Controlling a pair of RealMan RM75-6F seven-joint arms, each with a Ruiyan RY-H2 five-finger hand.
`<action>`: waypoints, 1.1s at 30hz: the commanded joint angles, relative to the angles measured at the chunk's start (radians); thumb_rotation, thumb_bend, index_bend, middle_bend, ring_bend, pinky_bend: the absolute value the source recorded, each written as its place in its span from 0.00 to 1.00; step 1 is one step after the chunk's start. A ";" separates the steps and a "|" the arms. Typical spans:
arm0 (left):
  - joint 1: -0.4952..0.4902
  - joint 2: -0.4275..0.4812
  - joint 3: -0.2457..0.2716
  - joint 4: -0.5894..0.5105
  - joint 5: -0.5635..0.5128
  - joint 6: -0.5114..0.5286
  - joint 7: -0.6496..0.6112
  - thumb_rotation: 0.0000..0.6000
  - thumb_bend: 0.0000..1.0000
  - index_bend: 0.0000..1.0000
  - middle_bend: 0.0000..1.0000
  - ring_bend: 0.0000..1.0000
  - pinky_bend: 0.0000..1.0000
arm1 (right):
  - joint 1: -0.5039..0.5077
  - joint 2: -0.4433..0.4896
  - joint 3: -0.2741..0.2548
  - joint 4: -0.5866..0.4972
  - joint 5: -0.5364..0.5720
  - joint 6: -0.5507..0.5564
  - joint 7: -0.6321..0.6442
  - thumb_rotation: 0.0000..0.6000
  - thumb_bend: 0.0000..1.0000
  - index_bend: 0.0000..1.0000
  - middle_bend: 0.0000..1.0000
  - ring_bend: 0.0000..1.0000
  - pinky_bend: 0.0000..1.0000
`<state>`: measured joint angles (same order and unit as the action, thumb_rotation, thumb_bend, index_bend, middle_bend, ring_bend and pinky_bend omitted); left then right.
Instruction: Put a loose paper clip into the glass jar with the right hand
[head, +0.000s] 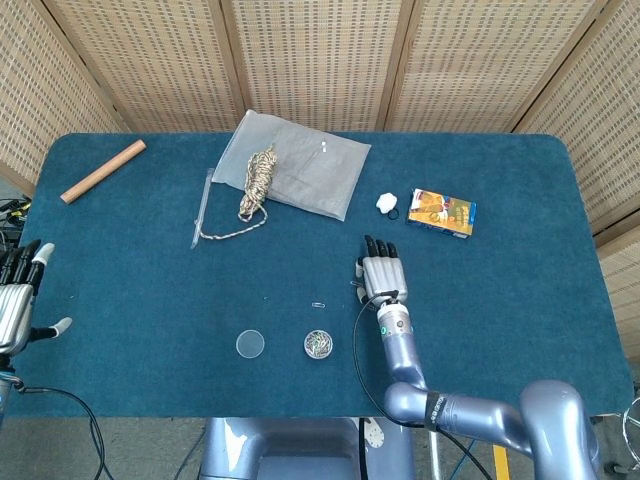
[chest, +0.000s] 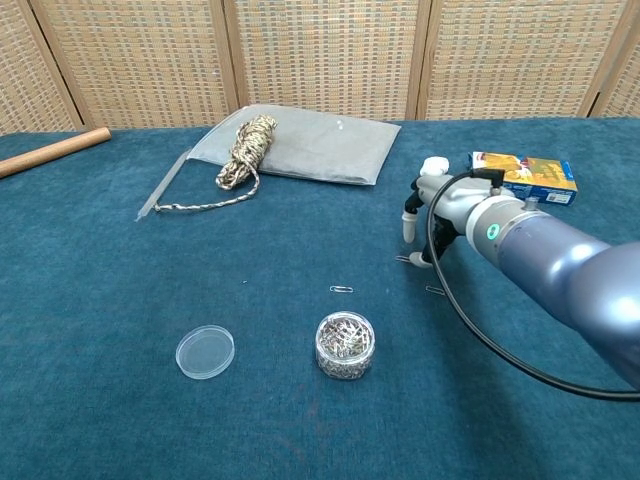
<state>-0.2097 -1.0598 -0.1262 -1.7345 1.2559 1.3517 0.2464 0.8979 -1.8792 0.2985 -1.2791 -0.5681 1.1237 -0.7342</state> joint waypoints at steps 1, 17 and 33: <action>-0.001 0.000 -0.001 0.001 -0.002 0.002 0.002 1.00 0.00 0.00 0.00 0.00 0.00 | 0.002 -0.010 0.010 0.018 -0.002 -0.010 0.004 1.00 0.33 0.46 0.00 0.00 0.09; -0.012 -0.003 -0.003 0.010 -0.024 -0.019 -0.002 1.00 0.00 0.00 0.00 0.00 0.00 | 0.006 -0.055 0.019 0.123 0.005 -0.069 -0.008 1.00 0.33 0.46 0.00 0.00 0.10; -0.018 -0.010 0.000 0.007 -0.026 -0.016 0.012 1.00 0.00 0.00 0.00 0.00 0.00 | -0.011 -0.056 0.006 0.130 -0.025 -0.091 -0.013 1.00 0.36 0.57 0.00 0.00 0.10</action>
<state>-0.2276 -1.0694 -0.1257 -1.7269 1.2301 1.3357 0.2584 0.8873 -1.9348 0.3044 -1.1493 -0.5931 1.0326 -0.7467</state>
